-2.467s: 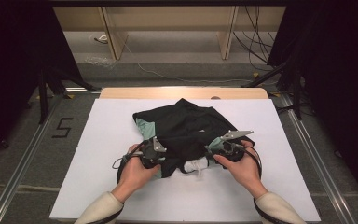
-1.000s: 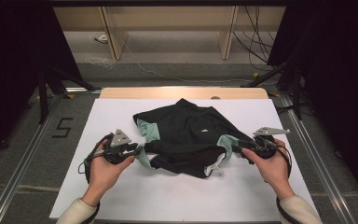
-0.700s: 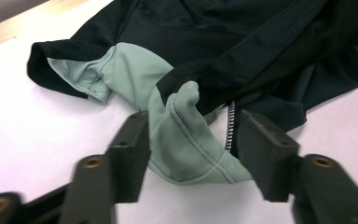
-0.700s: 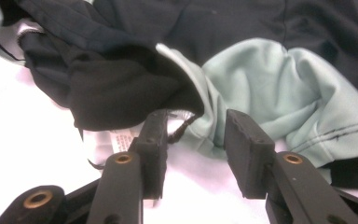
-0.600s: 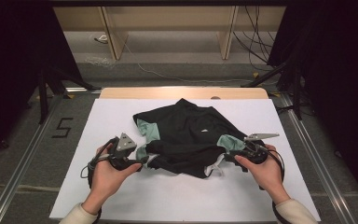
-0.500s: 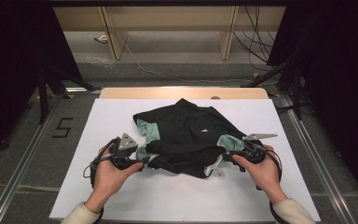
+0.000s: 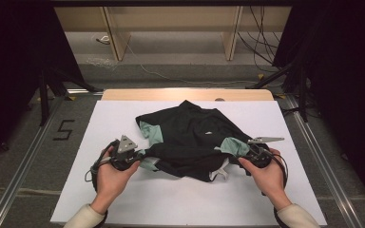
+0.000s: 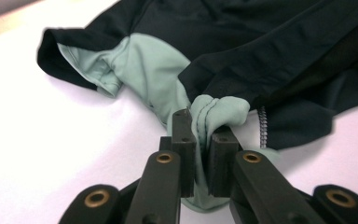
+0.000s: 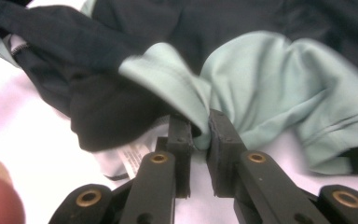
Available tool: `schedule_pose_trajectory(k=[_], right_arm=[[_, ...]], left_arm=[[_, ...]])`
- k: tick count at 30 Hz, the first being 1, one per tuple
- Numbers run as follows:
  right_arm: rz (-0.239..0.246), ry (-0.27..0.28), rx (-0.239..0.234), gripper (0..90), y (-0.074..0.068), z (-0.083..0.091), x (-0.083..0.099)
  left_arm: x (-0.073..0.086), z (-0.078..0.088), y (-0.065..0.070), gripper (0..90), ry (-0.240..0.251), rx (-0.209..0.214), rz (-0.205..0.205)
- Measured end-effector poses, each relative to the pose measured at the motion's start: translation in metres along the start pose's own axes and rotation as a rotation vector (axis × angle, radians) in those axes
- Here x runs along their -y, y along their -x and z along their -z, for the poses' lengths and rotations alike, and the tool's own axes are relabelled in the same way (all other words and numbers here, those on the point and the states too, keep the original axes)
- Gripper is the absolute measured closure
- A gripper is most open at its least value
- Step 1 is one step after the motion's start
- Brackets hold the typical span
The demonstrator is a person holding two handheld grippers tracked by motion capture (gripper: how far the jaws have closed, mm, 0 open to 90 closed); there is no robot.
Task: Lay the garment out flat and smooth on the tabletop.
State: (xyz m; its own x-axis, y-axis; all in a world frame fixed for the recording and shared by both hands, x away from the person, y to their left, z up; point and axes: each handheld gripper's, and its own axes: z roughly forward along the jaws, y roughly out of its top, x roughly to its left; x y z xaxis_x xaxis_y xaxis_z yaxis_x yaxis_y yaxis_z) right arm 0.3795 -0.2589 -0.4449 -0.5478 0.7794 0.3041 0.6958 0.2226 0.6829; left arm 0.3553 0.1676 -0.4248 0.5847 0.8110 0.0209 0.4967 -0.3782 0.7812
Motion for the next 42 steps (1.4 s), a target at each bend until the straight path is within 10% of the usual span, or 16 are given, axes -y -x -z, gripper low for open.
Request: schedule_pose_trajectory(k=[12, 20, 35, 42], right_arm=[[0.090, 0.010, 0.034, 86.7, -0.018, 0.055, 0.005], [0.101, -0.203, -0.048, 86.7, -0.018, 0.065, 0.034], [0.202, -0.256, -0.288, 86.6, -0.061, 0.090, 0.042], [0.245, -0.445, -0.390, 83.9, -0.066, 0.084, 0.052]], left_arm=[[-0.010, 0.051, 0.009, 84.0, 0.092, -0.004, -0.056], [0.023, 0.052, 0.023, 83.7, -0.055, 0.114, -0.109], [0.058, 0.081, 0.028, 83.3, -0.166, 0.163, -0.166], [0.060, 0.084, 0.034, 69.3, -0.248, 0.269, -0.228]])
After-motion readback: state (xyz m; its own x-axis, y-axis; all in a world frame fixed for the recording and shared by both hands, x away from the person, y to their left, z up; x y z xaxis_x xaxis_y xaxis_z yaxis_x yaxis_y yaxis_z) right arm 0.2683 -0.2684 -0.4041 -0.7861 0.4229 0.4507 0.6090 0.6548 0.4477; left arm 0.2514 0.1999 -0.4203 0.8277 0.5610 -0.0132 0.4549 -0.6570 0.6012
